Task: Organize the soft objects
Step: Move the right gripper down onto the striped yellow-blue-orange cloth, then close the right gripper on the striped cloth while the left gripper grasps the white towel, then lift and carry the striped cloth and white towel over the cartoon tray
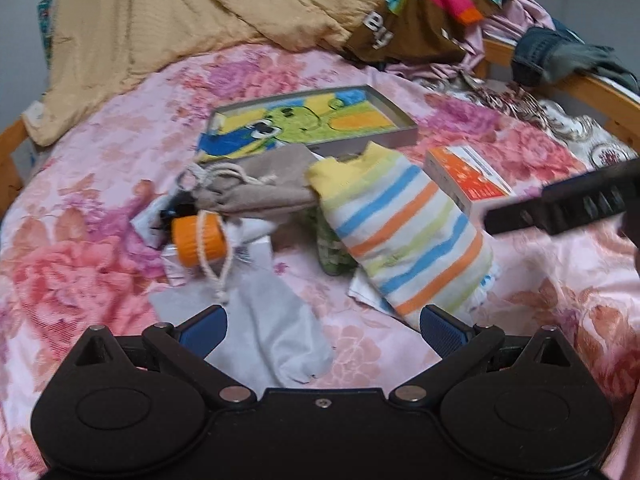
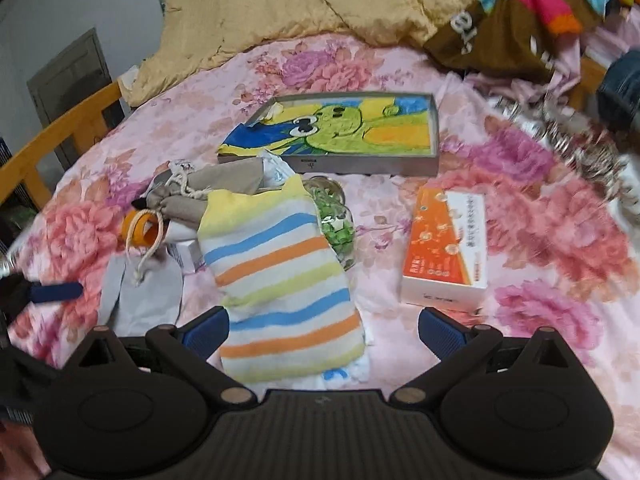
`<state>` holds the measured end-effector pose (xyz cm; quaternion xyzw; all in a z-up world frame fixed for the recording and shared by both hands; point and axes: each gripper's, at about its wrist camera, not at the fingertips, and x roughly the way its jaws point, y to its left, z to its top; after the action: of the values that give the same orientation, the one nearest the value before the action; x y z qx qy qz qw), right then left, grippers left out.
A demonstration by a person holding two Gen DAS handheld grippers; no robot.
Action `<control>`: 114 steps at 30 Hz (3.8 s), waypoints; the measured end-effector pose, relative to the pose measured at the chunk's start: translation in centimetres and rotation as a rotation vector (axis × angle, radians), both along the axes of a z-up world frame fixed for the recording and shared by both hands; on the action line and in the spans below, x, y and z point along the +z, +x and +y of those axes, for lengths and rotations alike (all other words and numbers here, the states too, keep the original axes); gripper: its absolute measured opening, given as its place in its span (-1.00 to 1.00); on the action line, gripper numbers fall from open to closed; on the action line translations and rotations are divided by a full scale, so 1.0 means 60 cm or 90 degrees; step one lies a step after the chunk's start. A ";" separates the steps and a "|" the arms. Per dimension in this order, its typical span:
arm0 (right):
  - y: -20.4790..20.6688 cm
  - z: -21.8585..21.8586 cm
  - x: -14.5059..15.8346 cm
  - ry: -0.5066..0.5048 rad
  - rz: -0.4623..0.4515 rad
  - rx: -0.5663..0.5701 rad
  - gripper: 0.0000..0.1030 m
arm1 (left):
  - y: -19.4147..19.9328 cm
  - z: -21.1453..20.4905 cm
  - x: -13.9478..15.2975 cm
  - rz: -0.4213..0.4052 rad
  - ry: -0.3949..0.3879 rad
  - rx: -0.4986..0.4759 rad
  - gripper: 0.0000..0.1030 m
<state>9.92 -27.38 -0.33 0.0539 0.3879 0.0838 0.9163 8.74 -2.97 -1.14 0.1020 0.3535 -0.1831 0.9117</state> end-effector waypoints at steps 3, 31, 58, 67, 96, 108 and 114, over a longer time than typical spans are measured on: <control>0.020 -0.007 -0.010 0.017 0.011 0.009 0.99 | 0.003 -0.014 -0.012 -0.006 0.012 -0.026 0.99; 0.081 0.039 -0.057 0.012 0.018 0.111 0.65 | 0.040 -0.093 -0.104 -0.025 0.091 -0.163 0.98; 0.081 -0.011 -0.033 -0.021 -0.044 0.014 -0.82 | 0.048 -0.122 -0.100 -0.046 0.016 -0.236 0.98; 0.096 -0.024 -0.053 0.027 0.000 0.007 -0.76 | 0.075 -0.145 -0.112 -0.012 0.003 -0.234 0.98; 0.096 0.058 -0.068 -0.057 0.010 0.118 -0.28 | 0.101 -0.123 -0.116 0.069 -0.090 -0.188 -0.23; 0.089 0.014 -0.042 0.014 -0.008 0.084 -0.63 | 0.097 -0.108 -0.106 0.077 -0.107 -0.150 -0.56; 0.076 -0.004 -0.023 0.001 -0.059 0.046 -0.68 | 0.090 -0.102 -0.102 0.089 -0.097 -0.138 -0.69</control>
<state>14.50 -27.62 -1.69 0.0365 0.3466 0.1193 0.9297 14.17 -9.07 -7.24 0.0574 0.3881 -0.3134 0.8648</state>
